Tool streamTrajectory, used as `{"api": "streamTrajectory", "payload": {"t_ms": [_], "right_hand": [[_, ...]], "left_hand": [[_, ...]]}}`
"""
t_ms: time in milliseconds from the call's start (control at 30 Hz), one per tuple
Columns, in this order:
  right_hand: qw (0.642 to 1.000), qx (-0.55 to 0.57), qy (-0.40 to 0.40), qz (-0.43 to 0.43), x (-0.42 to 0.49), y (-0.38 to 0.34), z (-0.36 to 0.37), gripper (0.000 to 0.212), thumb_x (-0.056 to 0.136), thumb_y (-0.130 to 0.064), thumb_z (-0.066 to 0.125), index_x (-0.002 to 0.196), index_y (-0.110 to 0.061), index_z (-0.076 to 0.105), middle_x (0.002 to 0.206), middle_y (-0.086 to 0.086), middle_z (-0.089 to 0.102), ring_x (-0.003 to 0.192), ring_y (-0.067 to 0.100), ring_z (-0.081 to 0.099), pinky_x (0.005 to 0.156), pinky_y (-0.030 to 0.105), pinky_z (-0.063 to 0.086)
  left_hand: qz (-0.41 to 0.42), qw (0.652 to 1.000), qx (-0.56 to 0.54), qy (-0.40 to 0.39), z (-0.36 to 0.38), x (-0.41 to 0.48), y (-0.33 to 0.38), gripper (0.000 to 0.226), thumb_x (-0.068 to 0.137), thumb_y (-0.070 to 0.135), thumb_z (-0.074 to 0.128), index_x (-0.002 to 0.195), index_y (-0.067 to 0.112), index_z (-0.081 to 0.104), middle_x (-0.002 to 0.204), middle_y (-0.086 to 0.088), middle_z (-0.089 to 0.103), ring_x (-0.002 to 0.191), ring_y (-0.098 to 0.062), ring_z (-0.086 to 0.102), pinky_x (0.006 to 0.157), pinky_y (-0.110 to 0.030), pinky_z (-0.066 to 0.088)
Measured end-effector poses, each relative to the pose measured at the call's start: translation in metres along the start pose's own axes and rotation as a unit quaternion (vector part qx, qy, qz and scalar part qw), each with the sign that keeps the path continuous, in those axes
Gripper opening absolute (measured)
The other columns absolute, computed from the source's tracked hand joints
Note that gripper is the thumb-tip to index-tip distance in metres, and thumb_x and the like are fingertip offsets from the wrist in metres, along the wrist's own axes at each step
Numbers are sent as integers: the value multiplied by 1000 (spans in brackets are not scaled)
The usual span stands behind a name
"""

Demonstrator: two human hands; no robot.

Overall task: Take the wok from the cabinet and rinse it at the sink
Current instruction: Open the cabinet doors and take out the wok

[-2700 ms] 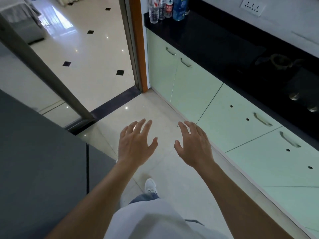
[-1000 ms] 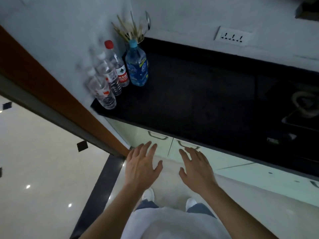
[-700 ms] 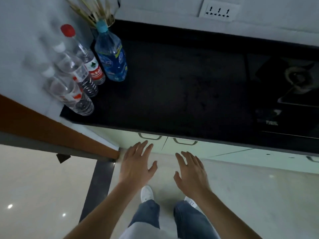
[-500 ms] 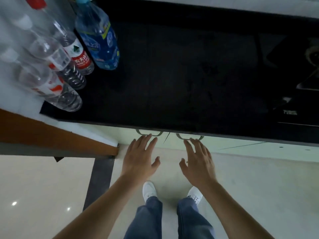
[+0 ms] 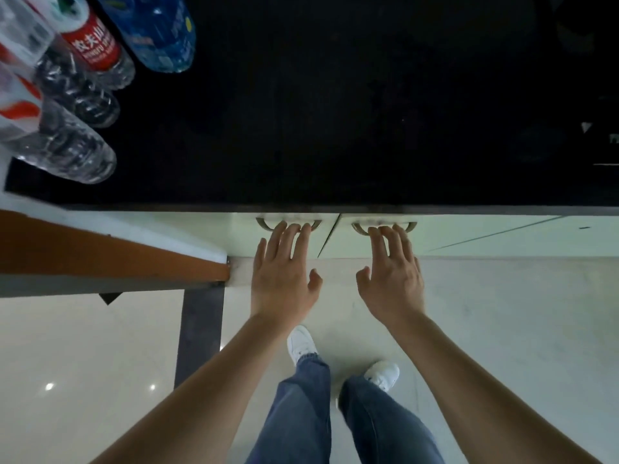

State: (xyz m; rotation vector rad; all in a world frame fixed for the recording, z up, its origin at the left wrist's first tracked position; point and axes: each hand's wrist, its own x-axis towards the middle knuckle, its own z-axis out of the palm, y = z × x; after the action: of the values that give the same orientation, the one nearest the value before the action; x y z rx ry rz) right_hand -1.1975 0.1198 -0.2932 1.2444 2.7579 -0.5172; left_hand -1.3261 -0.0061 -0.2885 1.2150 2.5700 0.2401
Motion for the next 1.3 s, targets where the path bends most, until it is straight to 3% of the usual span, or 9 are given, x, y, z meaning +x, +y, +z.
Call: {"api": "streamTrajectory", "payload": {"t_ms": [200,433,633,800,933,1033,1167,1233,1300], "right_hand": [[999,-23,-41,-20,-34,18,-1,72,88,-11,60,153,-14,29,162,5,28,155,24,11,108,44,43],[998,-23,-34,-47,-62,38,-6,64,89,-10,66,148,-17,42,157,4,38,152,22,23,103,43,49],[998,-26,-29,-47,-106,58,-13,51,92,-10,65,142,-16,53,155,8,44,148,27,34,103,44,49],[998,14,-31,-57,-144,91,-17,42,97,-1,55,139,-6,56,155,14,44,147,31,36,113,43,37],[997,66,-27,-39,-177,116,-24,41,104,-19,40,140,-3,54,155,14,44,149,25,32,116,33,23],[995,99,-10,14,-195,122,-26,55,104,-42,37,142,-5,54,156,9,44,148,24,35,113,36,29],[986,124,21,112,-212,122,-25,63,96,-53,42,135,-5,54,149,8,49,135,31,49,98,45,50],[972,157,39,173,-214,118,-28,57,95,-41,50,136,-2,47,137,15,52,118,40,56,86,45,52],[966,148,52,204,-214,118,-31,61,97,-23,55,148,-2,29,147,23,41,125,47,49,91,52,50]], "left_hand": [[26,1000,-10,2,5,-36,-10,69,85,28,58,147,18,31,153,-4,38,148,-23,23,120,-47,24],[23,999,0,-28,7,-105,-25,72,86,36,58,149,21,26,160,-1,27,151,-19,11,120,-53,21],[2,999,14,-37,7,-152,-32,78,83,40,66,148,19,28,160,-2,27,151,-20,14,121,-52,19],[-42,998,13,-34,3,-207,-48,74,86,43,58,148,19,25,162,-1,22,151,-17,9,122,-49,12],[-86,996,-7,0,-4,-240,-62,70,91,57,39,148,17,28,159,-5,30,149,-18,16,121,-49,8],[-161,985,-61,27,-6,-245,-66,73,92,63,19,145,16,34,157,-7,35,150,-19,18,121,-49,7],[-258,956,-128,60,-8,-243,-59,56,99,45,33,140,8,37,150,-16,43,144,-31,32,120,-57,15],[-263,949,-148,95,-11,-241,-53,53,99,29,42,145,7,26,150,-19,40,138,-38,38,114,-62,26],[-220,960,-120,123,-18,-237,-49,71,93,7,51,152,10,11,158,-20,23,144,-39,29,116,-57,26]]}}
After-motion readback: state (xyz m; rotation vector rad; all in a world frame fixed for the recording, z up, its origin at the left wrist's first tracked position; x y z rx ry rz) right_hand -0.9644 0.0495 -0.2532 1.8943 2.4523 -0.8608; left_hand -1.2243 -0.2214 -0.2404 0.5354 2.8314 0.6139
